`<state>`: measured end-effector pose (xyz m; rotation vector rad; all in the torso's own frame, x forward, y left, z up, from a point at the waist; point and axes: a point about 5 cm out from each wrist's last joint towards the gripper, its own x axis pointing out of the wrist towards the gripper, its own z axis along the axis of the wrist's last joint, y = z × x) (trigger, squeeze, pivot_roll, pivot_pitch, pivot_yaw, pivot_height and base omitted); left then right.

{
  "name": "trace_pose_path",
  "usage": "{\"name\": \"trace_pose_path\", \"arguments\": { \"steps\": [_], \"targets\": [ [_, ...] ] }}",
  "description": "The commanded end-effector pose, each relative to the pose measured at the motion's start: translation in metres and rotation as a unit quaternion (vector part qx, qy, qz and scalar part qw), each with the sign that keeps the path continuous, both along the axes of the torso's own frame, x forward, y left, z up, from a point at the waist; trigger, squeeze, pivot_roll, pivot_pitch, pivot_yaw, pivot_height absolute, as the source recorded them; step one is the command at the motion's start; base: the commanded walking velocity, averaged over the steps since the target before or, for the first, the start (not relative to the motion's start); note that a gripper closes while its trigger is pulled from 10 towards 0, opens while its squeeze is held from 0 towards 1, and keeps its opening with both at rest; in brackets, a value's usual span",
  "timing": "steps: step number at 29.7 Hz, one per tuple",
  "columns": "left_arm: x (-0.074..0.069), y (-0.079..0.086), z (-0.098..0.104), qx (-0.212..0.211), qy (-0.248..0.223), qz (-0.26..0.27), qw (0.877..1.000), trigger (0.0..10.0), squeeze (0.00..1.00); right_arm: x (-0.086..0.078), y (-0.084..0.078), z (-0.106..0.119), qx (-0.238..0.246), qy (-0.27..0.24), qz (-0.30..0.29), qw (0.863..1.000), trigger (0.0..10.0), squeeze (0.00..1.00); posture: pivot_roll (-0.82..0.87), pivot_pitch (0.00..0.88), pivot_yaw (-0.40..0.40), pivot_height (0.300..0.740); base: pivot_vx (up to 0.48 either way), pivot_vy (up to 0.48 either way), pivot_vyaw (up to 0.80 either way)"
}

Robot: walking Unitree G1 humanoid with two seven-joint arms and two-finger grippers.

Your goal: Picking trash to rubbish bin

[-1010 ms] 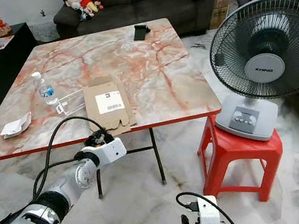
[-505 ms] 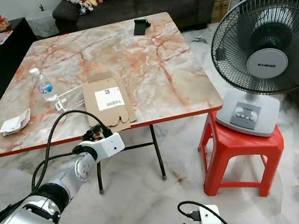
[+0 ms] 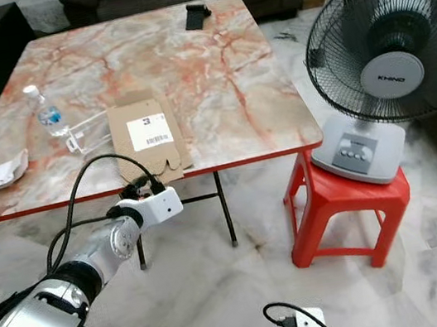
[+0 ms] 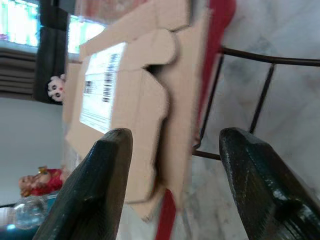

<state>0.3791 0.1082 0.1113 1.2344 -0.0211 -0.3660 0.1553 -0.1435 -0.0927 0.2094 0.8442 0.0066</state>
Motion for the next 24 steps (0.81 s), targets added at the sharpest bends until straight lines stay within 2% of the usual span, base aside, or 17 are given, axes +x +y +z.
{"name": "trace_pose_path", "arguments": {
  "steps": [1, 5, 6, 7, 9, 10, 11, 14, 15, 16, 24],
  "targets": [
    [0.003, 0.005, 0.004, -0.001, -0.004, 0.019, 1.0, 10.0, 0.0, -0.014, 0.003, -0.005, 0.007, 0.02, -0.004, 1.0, 10.0, 0.0, -0.15, 0.165, 0.047, 0.74, 0.0, 0.0, 0.0],
    [0.005, 0.006, 0.007, -0.002, -0.009, 0.023, 1.0, 9.6, 0.0, -0.016, 0.002, -0.006, 0.007, 0.022, -0.006, 1.0, 10.0, 0.0, -0.16, 0.167, 0.048, 0.74, 0.0, 0.0, 0.0],
    [0.006, 0.006, 0.008, -0.003, -0.012, 0.026, 1.0, 4.9, 0.0, -0.019, 0.001, -0.007, 0.006, 0.025, -0.008, 1.0, 10.0, 0.0, -0.16, 0.17, 0.05, 0.74, 0.0, 0.0, 0.0],
    [0.007, 0.006, 0.01, -0.002, -0.015, 0.028, 0.999, 3.2, 0.0, -0.023, -0.001, -0.008, 0.005, 0.03, -0.01, 1.0, 10.0, 0.0, -0.16, 0.171, 0.05, 0.74, 0.0, 0.0, 0.0],
    [0.007, 0.006, 0.011, -0.002, -0.016, 0.028, 0.999, 3.2, 0.0, -0.026, -0.002, -0.009, 0.004, 0.033, -0.011, 0.999, 10.0, 0.0, -0.16, 0.176, 0.051, 0.74, 0.0, 0.0, 0.0],
    [0.007, 0.006, 0.01, -0.001, -0.015, 0.029, 0.999, 3.8, 0.0, -0.027, -0.002, -0.01, 0.003, 0.034, -0.011, 0.999, 10.0, 0.0, -0.16, 0.179, 0.051, 0.74, 0.0, 0.0, 0.0],
    [0.007, 0.006, 0.01, 0.0, -0.013, 0.03, 0.999, 3.9, 0.0, -0.028, -0.002, -0.01, 0.003, 0.035, -0.012, 0.999, 10.0, 0.0, -0.16, 0.181, 0.05, 0.74, 0.0, 0.0, 0.0],
    [0.006, 0.009, 0.008, 0.003, -0.009, 0.032, 0.999, 3.5, 0.0, -0.031, -0.003, -0.011, 0.003, 0.037, -0.012, 0.999, 10.0, 0.0, -0.16, 0.185, 0.049, 0.74, 0.0, 0.0, 0.0],
    [0.006, 0.009, 0.007, 0.003, -0.008, 0.033, 0.999, 2.9, 0.0, -0.031, -0.003, -0.011, 0.003, 0.037, -0.012, 0.999, 10.0, 0.0, -0.16, 0.185, 0.049, 0.74, 0.0, 0.0, 0.0],
    [0.006, 0.01, 0.007, 0.003, -0.008, 0.035, 0.999, 0.0, 0.0, -0.031, -0.003, -0.011, 0.003, 0.037, -0.012, 0.999, 10.0, 0.0, -0.16, 0.189, 0.046, 0.74, 0.0, 0.0, 0.0],
    [0.006, 0.014, 0.006, 0.0, -0.007, 0.042, 0.999, 0.0, 0.0, -0.025, -0.003, -0.009, 0.002, 0.031, -0.01, 0.999, 10.0, 0.0, -0.15, 0.184, 0.041, 0.74, 0.0, 0.0, 0.0]
  ]
}}
